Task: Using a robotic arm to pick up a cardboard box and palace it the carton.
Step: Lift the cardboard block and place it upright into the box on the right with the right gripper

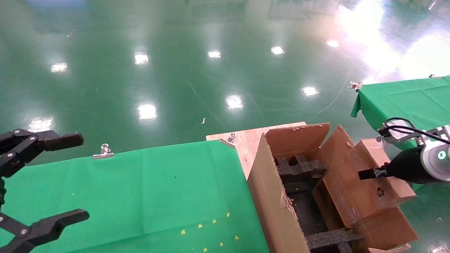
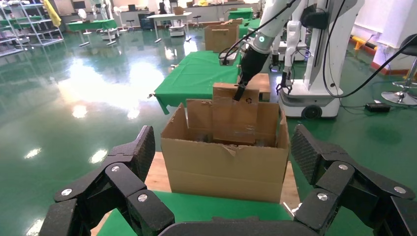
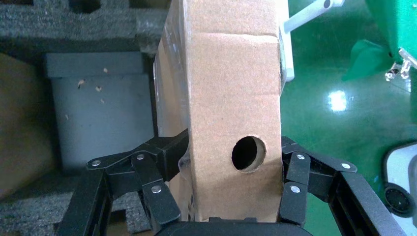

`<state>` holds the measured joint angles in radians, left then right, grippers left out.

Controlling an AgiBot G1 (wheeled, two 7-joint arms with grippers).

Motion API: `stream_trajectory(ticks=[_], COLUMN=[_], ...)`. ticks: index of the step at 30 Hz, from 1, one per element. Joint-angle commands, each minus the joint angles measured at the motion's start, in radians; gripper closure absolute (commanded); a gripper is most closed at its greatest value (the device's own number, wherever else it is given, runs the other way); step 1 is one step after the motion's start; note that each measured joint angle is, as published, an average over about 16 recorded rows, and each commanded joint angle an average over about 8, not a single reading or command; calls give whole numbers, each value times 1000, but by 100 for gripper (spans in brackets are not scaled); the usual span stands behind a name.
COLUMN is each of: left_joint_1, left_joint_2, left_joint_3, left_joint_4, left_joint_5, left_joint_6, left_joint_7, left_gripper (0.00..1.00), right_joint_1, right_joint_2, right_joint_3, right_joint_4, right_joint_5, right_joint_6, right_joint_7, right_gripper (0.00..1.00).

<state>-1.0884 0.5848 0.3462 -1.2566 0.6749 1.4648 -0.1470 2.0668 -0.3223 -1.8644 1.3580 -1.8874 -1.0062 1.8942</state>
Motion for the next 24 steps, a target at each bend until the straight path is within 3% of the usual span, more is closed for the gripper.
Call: stream_trajectory(ticks=[1, 24], left_joint_1=[0, 0], left_joint_2=[0, 0], left_joint_3=[0, 0], left_joint_4=[0, 0], left_joint_5=[0, 0], left_joint_6=[0, 0], left_joint_7=[0, 0], left_gripper=[0, 0], right_joint_1=[-7, -200], right_joint_2=[-5, -112], right_joint_3=[-3, -70], right_joint_4=[0, -18], right_joint_5=[2, -159], right_joint_6=[5, 183], right_joint_7=[-1, 179], right_gripper=[100, 100])
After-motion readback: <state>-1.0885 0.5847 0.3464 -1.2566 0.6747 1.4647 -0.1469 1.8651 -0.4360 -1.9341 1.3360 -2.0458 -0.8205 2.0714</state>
